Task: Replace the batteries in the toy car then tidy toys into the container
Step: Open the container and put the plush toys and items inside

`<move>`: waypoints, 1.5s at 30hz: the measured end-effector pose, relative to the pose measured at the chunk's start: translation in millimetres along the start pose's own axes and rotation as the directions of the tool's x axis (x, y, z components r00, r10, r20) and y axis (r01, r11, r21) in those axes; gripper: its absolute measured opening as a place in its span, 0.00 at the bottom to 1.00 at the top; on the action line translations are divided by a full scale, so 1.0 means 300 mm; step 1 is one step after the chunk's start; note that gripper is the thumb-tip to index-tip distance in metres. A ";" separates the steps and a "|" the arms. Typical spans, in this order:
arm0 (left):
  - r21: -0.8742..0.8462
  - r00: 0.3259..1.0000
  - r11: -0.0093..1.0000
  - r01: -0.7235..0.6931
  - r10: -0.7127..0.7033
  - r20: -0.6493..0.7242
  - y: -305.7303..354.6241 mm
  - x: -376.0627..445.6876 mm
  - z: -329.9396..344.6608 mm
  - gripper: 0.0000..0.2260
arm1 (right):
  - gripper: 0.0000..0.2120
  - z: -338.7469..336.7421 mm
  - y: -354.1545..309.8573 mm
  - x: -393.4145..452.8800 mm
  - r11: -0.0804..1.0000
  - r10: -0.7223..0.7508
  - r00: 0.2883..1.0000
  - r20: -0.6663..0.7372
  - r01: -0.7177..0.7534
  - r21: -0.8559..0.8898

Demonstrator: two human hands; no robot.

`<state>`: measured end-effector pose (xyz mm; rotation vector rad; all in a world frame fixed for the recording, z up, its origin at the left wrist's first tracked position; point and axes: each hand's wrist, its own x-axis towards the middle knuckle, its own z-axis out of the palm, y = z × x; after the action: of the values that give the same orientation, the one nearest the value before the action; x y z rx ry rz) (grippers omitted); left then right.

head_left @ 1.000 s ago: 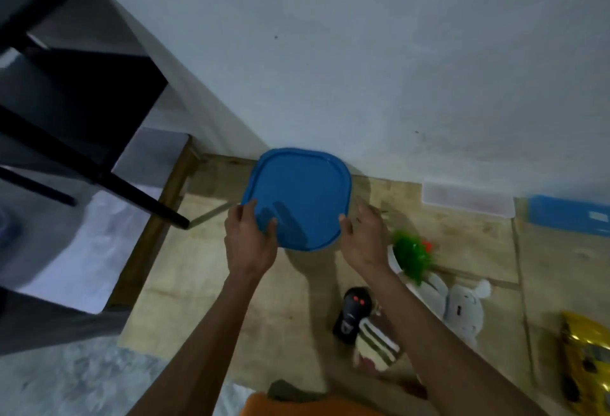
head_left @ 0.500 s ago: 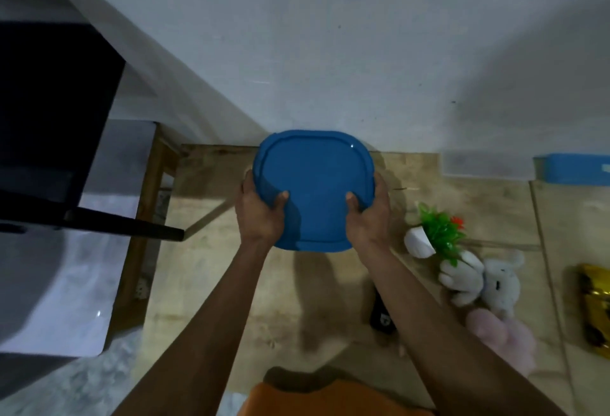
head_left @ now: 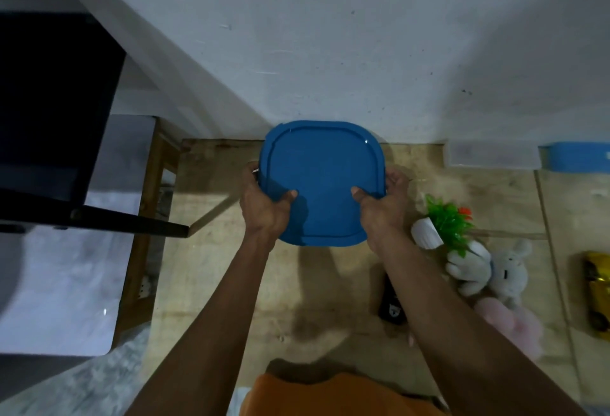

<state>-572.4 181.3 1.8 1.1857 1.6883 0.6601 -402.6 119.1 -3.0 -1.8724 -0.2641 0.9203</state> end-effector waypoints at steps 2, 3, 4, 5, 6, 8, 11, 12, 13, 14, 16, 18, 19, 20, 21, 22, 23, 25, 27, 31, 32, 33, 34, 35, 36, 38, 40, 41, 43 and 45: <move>-0.014 1.000 1.000 0.008 -0.008 0.001 0.001 -0.005 -0.005 0.32 | 0.28 0.000 0.001 -0.003 1.000 -0.008 1.000 0.004 0.008 0.021; -0.021 1.000 1.000 0.011 -0.010 0.005 0.001 -0.006 -0.006 0.32 | 0.28 0.000 0.000 -0.005 1.000 -0.012 1.000 0.008 0.012 0.029; -0.026 1.000 1.000 0.009 -0.009 0.011 0.003 -0.009 -0.008 0.33 | 0.28 -0.001 0.000 -0.007 0.999 -0.019 1.000 0.011 0.018 0.032; -0.028 1.000 1.000 0.005 -0.005 0.020 0.005 -0.011 -0.009 0.33 | 0.28 -0.002 0.000 -0.009 0.999 -0.026 1.000 0.010 0.025 0.031; -0.030 1.000 1.000 0.001 0.000 0.030 0.011 -0.015 -0.010 0.33 | 0.27 -0.005 0.000 -0.010 0.999 -0.029 1.000 0.010 0.029 0.026; -0.029 0.999 1.000 -0.009 0.010 0.045 0.015 -0.016 -0.011 0.33 | 0.27 -0.009 -0.004 -0.015 0.999 -0.038 0.999 0.013 0.038 0.017; 0.004 0.998 1.000 -0.026 0.026 0.055 0.008 -0.027 -0.008 0.35 | 0.27 -0.011 -0.004 -0.030 0.995 -0.082 0.996 0.043 0.084 -0.047; 0.017 0.998 0.999 -0.034 0.034 0.050 0.003 -0.034 -0.007 0.36 | 0.28 -0.010 0.000 -0.040 0.992 -0.095 0.994 0.054 0.099 -0.081; 0.036 0.998 0.998 -0.046 0.044 0.040 -0.003 -0.042 -0.005 0.37 | 0.30 -0.008 0.005 -0.051 0.987 -0.108 0.992 0.059 0.115 -0.117; 0.058 0.997 0.996 -0.069 0.067 0.026 -0.008 -0.050 -0.003 0.39 | 0.31 -0.006 0.014 -0.061 0.980 -0.124 0.991 0.059 0.131 -0.146; 0.111 0.993 0.987 -0.117 0.117 0.008 -0.008 -0.069 -0.001 0.40 | 0.33 -0.005 0.028 -0.082 0.969 -0.161 0.986 0.051 0.168 -0.183; 0.162 0.984 0.971 -0.175 0.178 -0.002 -0.009 -0.088 -0.006 0.42 | 0.34 -0.013 0.026 -0.102 0.955 -0.200 0.979 0.047 0.206 -0.215; 0.184 0.979 0.963 -0.199 0.204 -0.005 -0.003 -0.103 -0.011 0.44 | 0.34 -0.021 0.019 -0.112 0.948 -0.217 0.975 0.050 0.223 -0.228; 0.201 0.974 0.955 -0.219 0.226 -0.010 0.002 -0.119 -0.018 0.45 | 0.35 -0.030 0.010 -0.124 0.942 -0.232 0.971 0.055 0.239 -0.235; 0.209 0.969 0.948 -0.239 0.248 -0.018 0.007 -0.137 -0.028 0.45 | 0.35 -0.043 -0.003 -0.139 0.939 -0.247 0.967 0.062 0.255 -0.233; 0.209 0.962 0.943 -0.260 0.272 -0.027 0.011 -0.159 -0.039 0.45 | 0.35 -0.056 -0.012 -0.157 0.937 -0.261 0.963 0.068 0.270 -0.220; 0.206 0.958 0.940 -0.273 0.286 -0.038 0.015 -0.186 -0.051 0.46 | 0.36 -0.072 -0.019 -0.180 0.936 -0.274 0.959 0.075 0.284 -0.206; 0.209 0.954 0.937 -0.278 0.295 -0.055 0.016 -0.257 -0.079 0.46 | 0.36 -0.110 -0.016 -0.243 0.931 -0.294 0.952 0.091 0.306 -0.197; 0.207 0.955 0.939 -0.274 0.291 -0.056 -0.001 -0.343 -0.111 0.47 | 0.36 -0.161 0.014 -0.318 0.925 -0.313 0.943 0.111 0.330 -0.191; 0.247 0.960 0.935 -0.253 0.275 -0.058 -0.120 -0.554 -0.171 0.47 | 0.35 -0.294 0.140 -0.489 0.934 -0.273 0.941 0.199 0.309 -0.179; 0.270 0.965 0.935 -0.231 0.256 -0.063 -0.160 -0.609 -0.182 0.47 | 0.35 -0.323 0.180 -0.529 0.939 -0.243 0.942 0.229 0.288 -0.188; 0.295 0.971 0.934 -0.202 0.231 -0.067 -0.201 -0.659 -0.191 0.48 | 0.35 -0.348 0.220 -0.566 0.943 -0.211 0.943 0.257 0.266 -0.200; 0.313 0.977 0.934 -0.170 0.201 -0.070 -0.239 -0.700 -0.197 0.48 | 0.34 -0.364 0.257 -0.595 0.947 -0.178 0.944 0.277 0.240 -0.211; 0.322 0.983 0.936 -0.140 0.171 -0.069 -0.274 -0.734 -0.201 0.49 | 0.34 -0.378 0.291 -0.616 0.948 -0.153 0.945 0.289 0.223 -0.228; 0.327 0.988 0.938 -0.113 0.140 -0.060 -0.310 -0.758 -0.204 0.49 | 0.34 -0.389 0.324 -0.629 0.946 -0.134 0.947 0.294 0.210 -0.247; 0.358 0.996 0.931 -0.069 0.087 -0.034 -0.363 -0.781 -0.209 0.50 | 0.34 -0.399 0.379 -0.643 0.939 -0.093 0.953 0.288 0.180 -0.294; 0.378 0.998 0.925 -0.040 0.052 -0.021 -0.396 -0.789 -0.216 0.49 | 0.32 -0.402 0.418 -0.654 0.937 -0.038 0.956 0.290 0.135 -0.321; 0.381 0.999 0.924 -0.031 0.041 -0.020 -0.403 -0.785 -0.217 0.49 | 0.32 -0.397 0.433 -0.651 0.936 -0.022 0.956 0.292 0.123 -0.331; 0.385 0.999 0.923 -0.020 0.030 -0.020 -0.408 -0.767 -0.218 0.48 | 0.33 -0.374 0.453 -0.633 0.931 -0.013 0.961 0.277 0.113 -0.348; 0.391 0.999 0.920 -0.032 0.039 -0.010 -0.418 -0.730 -0.220 0.47 | 0.34 -0.342 0.476 -0.603 0.920 0.000 0.963 0.268 0.105 -0.376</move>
<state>-663.8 -62.9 10.2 1.4936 1.8721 0.3602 -485.3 -119.1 -15.2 -2.0848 -0.7021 1.1444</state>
